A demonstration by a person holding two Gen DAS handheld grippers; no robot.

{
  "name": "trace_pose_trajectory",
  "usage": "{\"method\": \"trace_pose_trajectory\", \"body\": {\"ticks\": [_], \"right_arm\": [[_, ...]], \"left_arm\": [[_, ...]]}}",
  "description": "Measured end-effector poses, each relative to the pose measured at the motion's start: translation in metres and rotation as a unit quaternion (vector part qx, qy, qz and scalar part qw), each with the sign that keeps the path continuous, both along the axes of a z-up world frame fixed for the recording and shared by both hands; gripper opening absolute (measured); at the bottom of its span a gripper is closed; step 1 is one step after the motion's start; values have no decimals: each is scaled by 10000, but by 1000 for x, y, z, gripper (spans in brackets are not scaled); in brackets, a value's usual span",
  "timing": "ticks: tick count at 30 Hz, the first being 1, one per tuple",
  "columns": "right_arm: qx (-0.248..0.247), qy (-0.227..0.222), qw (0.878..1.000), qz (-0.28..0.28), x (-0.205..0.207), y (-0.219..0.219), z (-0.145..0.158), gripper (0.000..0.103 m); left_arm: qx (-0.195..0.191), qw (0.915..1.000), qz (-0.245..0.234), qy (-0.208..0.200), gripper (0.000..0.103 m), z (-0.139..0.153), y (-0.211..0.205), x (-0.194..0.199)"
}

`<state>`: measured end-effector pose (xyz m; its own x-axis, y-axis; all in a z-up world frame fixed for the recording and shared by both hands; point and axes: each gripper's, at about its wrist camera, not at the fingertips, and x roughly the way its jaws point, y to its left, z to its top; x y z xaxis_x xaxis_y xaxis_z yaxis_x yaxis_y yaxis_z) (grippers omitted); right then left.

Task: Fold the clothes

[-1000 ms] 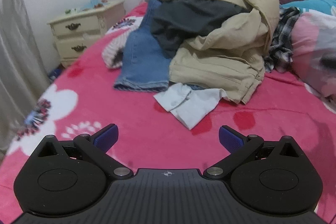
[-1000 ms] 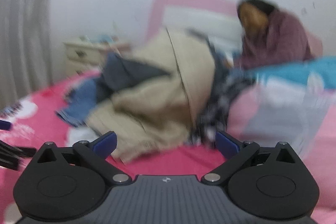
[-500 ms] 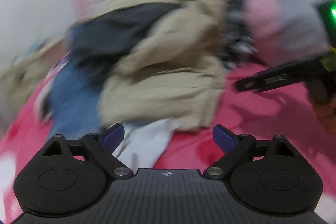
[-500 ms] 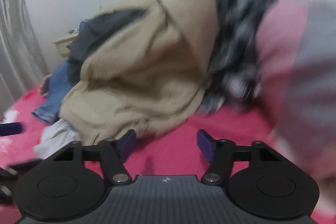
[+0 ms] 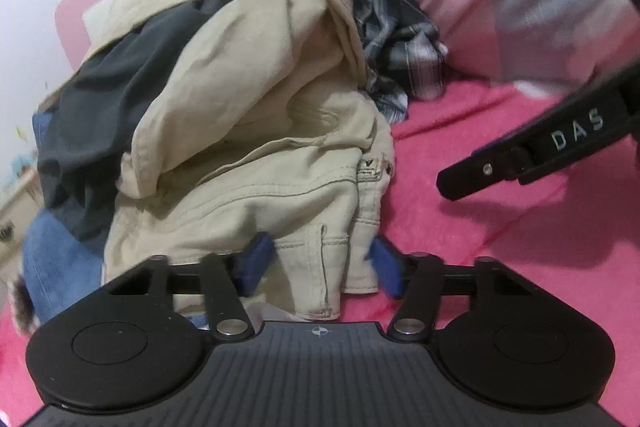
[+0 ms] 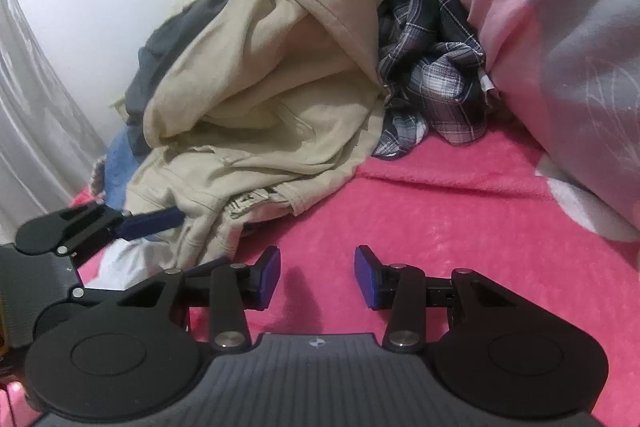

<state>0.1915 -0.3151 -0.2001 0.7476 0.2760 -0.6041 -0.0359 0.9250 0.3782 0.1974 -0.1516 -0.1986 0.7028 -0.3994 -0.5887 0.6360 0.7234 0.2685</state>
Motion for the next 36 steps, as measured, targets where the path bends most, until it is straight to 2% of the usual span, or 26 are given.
{"method": "trace_pose_trajectory", "body": {"ticks": [3,6,8,10,13,15,16,18,19,21,23,25,30,32,36], "right_arm": [[471,2,9989,59,4,-2,4,45],[935,29,9955,173,10,2,6,47],[1049,98,9942,228,17,10,4,48],[1067,250,9936,282,27,20,-1,48],[835,484,9951,198,42,32,-10,46],[732,397,9963,196,47,37,-13,46],[678,346,9969,213,49,39,-13,44],[709,272,9967,270,52,41,-14,34],[828,265,9957,314,53,40,-15,23],[1028,109,9938,411,50,36,-11,17],[973,-198,9930,638,44,34,-2,9],[880,-352,9923,802,41,34,6,7],[667,-554,9917,952,34,36,20,6],[629,-527,9925,903,35,38,19,6],[894,-234,9939,606,48,40,6,9]], "left_arm": [[-446,9981,37,424,35,11,17,5],[-794,9947,63,647,36,20,34,9],[-944,9924,119,785,39,21,42,13],[-1029,9902,195,927,40,20,45,17],[-947,9916,330,812,42,17,44,18],[-990,9905,434,856,45,13,43,21],[-992,9903,453,857,45,12,42,21],[-952,9912,449,799,47,10,39,21],[-906,9921,426,761,48,9,38,19],[-783,9941,395,641,52,7,33,18],[-628,9962,379,473,52,5,29,15],[-580,9968,425,337,48,7,26,13],[-1000,9919,641,449,15,18,35,13],[-1081,9904,695,499,13,22,37,13],[-1066,9891,850,556,13,24,31,19]]}}
